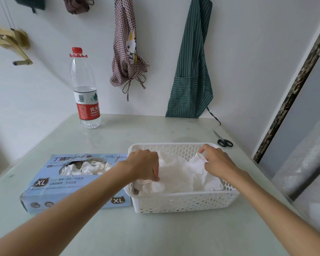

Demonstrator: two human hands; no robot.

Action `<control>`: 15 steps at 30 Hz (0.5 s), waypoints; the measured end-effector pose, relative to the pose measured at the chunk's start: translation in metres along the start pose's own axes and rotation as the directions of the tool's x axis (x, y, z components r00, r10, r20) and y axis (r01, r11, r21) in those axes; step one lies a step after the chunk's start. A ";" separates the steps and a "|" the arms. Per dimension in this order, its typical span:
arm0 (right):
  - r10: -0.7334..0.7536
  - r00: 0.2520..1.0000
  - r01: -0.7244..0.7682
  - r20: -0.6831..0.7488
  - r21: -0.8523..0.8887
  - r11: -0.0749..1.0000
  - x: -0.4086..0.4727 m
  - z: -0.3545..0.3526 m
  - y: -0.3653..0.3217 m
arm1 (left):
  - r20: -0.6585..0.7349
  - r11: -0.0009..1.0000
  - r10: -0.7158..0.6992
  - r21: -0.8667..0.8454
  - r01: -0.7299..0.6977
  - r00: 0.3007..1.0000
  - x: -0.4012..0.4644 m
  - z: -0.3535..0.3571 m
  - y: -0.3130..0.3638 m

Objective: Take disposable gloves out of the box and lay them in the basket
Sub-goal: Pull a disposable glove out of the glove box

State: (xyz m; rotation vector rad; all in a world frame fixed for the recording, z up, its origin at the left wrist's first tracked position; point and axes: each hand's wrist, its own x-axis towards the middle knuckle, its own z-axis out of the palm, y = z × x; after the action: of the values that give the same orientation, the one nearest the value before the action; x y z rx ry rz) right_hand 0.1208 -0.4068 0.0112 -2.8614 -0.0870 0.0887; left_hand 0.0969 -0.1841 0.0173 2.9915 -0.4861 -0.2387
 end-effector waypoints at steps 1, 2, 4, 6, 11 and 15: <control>0.001 1.000 -0.001 -0.015 -0.003 1.000 0.000 -0.001 0.002 | -0.039 1.000 -0.004 0.015 0.005 0.999 0.000 -0.004 -0.002; 0.004 1.000 -0.004 -0.030 0.000 1.000 0.000 -0.001 0.003 | -0.079 0.999 -0.012 0.032 0.015 0.997 -0.001 -0.009 -0.005; -0.002 0.998 0.001 -0.060 -0.008 1.000 0.000 -0.001 0.004 | -0.139 0.996 -0.031 0.084 0.043 0.990 -0.001 -0.016 -0.013; -0.026 0.998 0.022 -0.056 -0.074 0.997 -0.001 0.003 0.002 | -0.158 0.981 -0.037 0.183 0.067 0.987 -0.001 -0.017 -0.017; -0.098 0.995 0.091 -0.033 -0.170 0.981 -0.003 0.012 0.004 | -0.291 0.992 0.000 0.118 0.036 0.957 0.001 -0.010 -0.015; -0.223 0.963 0.200 -0.152 -0.153 0.968 -0.004 -0.001 0.002 | -0.373 0.991 0.111 -0.033 -0.133 0.921 0.003 -0.019 0.002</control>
State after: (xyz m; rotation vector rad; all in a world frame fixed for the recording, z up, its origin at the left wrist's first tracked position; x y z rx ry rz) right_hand 0.1167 -0.4092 0.0115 -2.9604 -0.3780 -0.2095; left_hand 0.1025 -0.1858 0.0353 2.8345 -0.6041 0.3145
